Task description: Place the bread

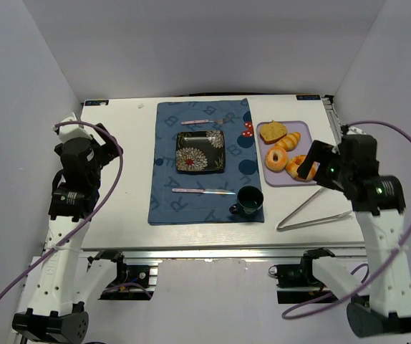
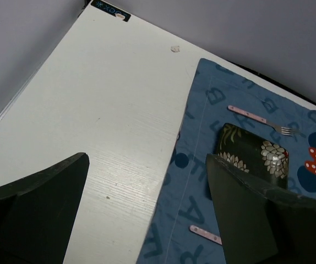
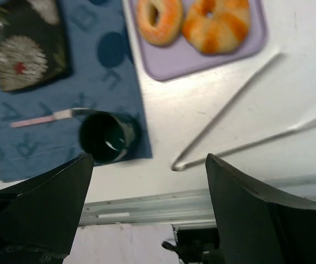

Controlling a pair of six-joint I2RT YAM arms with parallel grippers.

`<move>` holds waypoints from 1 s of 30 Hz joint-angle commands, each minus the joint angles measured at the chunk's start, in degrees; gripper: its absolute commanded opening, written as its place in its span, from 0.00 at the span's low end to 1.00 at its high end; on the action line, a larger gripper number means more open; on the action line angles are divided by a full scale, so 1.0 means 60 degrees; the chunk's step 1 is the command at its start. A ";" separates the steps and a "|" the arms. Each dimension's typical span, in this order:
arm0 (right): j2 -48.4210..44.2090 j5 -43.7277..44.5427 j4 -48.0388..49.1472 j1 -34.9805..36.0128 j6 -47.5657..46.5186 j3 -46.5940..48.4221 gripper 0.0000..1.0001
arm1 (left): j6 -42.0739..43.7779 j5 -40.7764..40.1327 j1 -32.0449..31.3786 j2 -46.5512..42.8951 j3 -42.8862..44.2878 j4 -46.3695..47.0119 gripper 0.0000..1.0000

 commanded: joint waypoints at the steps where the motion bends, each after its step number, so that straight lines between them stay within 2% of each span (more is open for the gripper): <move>1: -0.1069 -0.0787 0.0323 0.0009 0.0417 0.0021 0.89 | 0.0180 0.0050 -0.0237 -0.0257 0.0216 -0.0351 0.98; 5: -0.1145 -0.0265 0.0033 -0.0006 0.1525 -0.0153 0.89 | 0.0137 0.0064 -0.0311 -0.0446 -0.0119 -0.0249 0.98; 6: -0.0957 0.0127 -0.0345 -0.0006 0.2095 -0.0184 0.89 | 0.0078 0.0195 -0.0325 -0.0650 -0.0266 -0.0190 0.98; 7: -0.0781 0.1306 -0.0929 -0.0006 0.2782 -0.0127 0.89 | 0.0034 0.0255 -0.0325 -0.0753 -0.0398 -0.0088 0.98; 9: -0.0415 0.1799 -0.1666 -0.0020 0.3681 -0.0359 0.89 | -0.0010 0.0444 -0.0369 -0.1002 -0.0764 0.0102 0.98; 14: 0.0451 0.1918 -0.2049 -0.0006 0.5145 -0.1398 0.89 | 0.0252 0.0504 -0.0500 -0.1194 -0.0926 0.0235 0.98; 15: 0.0538 0.1918 -0.1976 -0.0020 0.5742 -0.1763 0.89 | 0.0471 0.0461 -0.0573 -0.1208 -0.0912 0.0235 0.98; 18: 0.0598 0.1393 -0.1304 -0.0093 0.6231 -0.2540 0.89 | 0.0809 0.0183 -0.0691 -0.1311 -0.0883 -0.0042 0.98; 22: 0.0686 0.0630 0.0304 -0.0269 0.6860 -0.4398 0.89 | 0.1015 -0.0300 -0.0779 -0.1428 -0.0970 -0.0277 0.98; 30: 0.1622 0.1083 0.2301 -0.1088 0.5999 -0.5297 0.89 | 0.1132 -0.0419 -0.0794 -0.1253 -0.1087 -0.0234 0.98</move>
